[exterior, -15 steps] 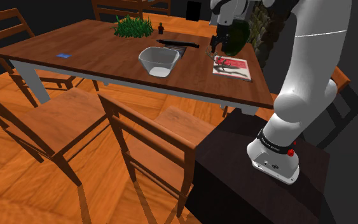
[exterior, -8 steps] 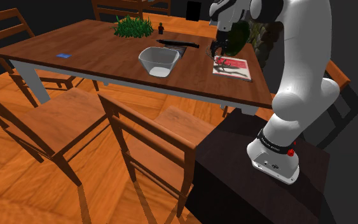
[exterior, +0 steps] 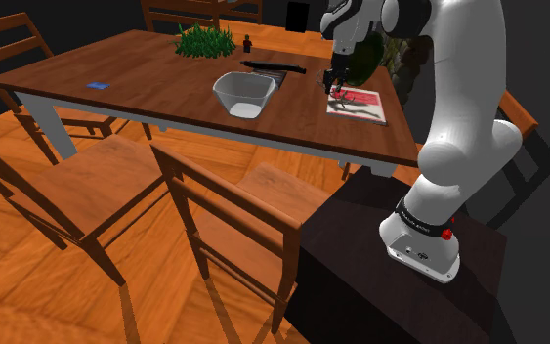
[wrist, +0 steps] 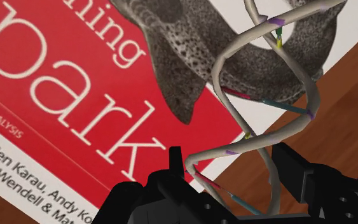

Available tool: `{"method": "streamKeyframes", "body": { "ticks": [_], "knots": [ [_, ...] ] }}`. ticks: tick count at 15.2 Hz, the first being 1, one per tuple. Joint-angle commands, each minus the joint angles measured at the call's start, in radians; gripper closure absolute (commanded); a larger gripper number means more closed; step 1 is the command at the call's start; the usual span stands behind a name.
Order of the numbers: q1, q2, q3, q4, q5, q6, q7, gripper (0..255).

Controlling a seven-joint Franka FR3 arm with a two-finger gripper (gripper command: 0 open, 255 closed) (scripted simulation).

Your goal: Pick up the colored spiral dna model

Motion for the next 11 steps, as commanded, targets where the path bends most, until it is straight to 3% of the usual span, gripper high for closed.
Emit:
{"method": "streamKeyframes", "body": {
  "ticks": [1,11],
  "knots": [
    [0.0,0.0,0.0,0.0,0.0,0.001,0.0,255],
    [0.003,-0.022,-0.005,0.02,-0.01,-0.04,0.008,255]
  ]
}}
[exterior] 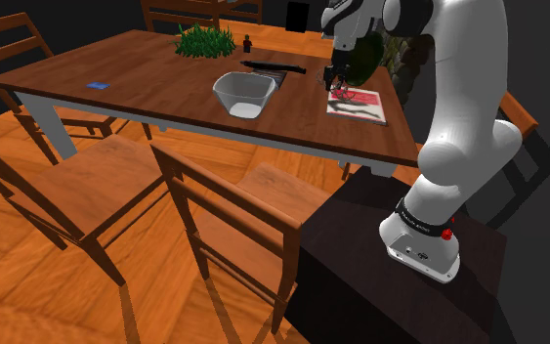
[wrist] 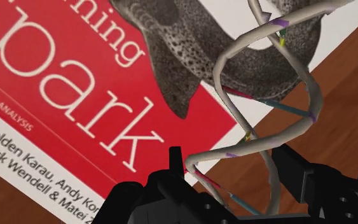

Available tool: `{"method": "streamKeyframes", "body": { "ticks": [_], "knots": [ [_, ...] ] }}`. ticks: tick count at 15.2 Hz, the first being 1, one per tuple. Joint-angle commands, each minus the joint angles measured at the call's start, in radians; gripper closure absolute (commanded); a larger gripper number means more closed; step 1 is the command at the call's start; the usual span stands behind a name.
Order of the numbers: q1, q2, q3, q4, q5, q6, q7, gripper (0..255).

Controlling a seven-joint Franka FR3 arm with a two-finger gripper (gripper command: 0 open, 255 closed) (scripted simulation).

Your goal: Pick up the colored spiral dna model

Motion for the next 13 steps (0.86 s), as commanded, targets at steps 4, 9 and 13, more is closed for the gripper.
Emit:
{"method": "streamKeyframes", "body": {
  "ticks": [4,9,13],
  "knots": [
    [0.002,-0.027,-0.007,0.029,-0.012,-0.054,0.008,255],
    [0.001,-0.047,-0.012,0.067,-0.022,-0.11,0.016,255],
    [0.001,-0.054,-0.014,0.085,-0.025,-0.135,0.019,255]
  ]
}}
